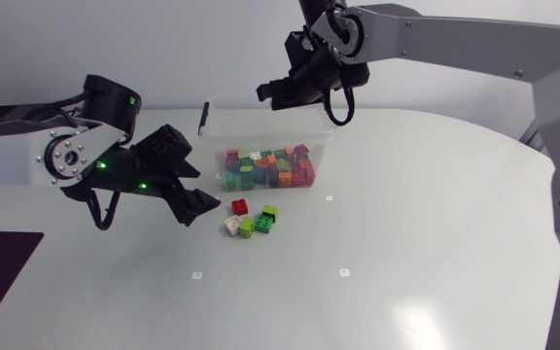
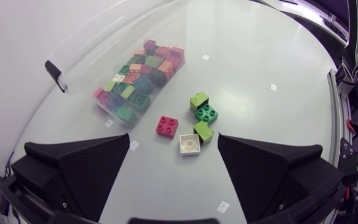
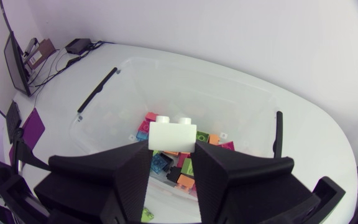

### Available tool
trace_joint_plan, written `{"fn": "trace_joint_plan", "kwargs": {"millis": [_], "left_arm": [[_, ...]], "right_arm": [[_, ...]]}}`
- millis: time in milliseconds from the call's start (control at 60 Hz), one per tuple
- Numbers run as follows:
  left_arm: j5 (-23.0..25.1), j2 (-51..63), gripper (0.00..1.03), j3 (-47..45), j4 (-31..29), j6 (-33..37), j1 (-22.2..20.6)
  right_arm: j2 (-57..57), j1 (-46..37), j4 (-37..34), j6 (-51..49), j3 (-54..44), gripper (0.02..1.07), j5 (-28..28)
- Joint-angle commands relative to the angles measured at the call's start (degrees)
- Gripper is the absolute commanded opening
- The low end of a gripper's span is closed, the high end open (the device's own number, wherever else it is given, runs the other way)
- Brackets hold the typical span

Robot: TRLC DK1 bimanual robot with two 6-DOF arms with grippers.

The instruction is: Place the duplo bricks in the container

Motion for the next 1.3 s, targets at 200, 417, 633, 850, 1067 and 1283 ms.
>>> {"fn": "trace_joint_plan", "kwargs": {"millis": [200,417,633,850,1067,1283], "left_arm": [[-3.12,9.97,0.99,-3.51,5.29,0.63,-3.33],[-4.70,15.42,0.99,-3.16,10.74,0.37,-3.68],[-4.96,19.64,0.98,-3.42,15.22,0.81,-3.50],[-4.96,21.75,0.96,-3.60,20.15,0.81,-4.03],[-5.93,23.60,0.89,-3.42,20.94,0.90,-5.61],[-6.28,24.91,0.58,-3.16,20.94,0.72,-6.49]], "right_arm": [[4.00,-1.43,-0.71,1.31,4.29,0.95,1.06],[-2.41,-0.81,-1.23,0.96,-0.10,0.97,1.06],[-12.43,0.77,-0.35,0.52,-11.26,0.97,0.53],[-22.54,2.09,2.55,-0.63,-25.85,0.97,-0.53],[-27.64,2.97,6.85,-1.24,-38.16,0.97,-0.88],[-27.90,5.43,10.37,-4.67,-46.07,0.96,-1.76]]}}
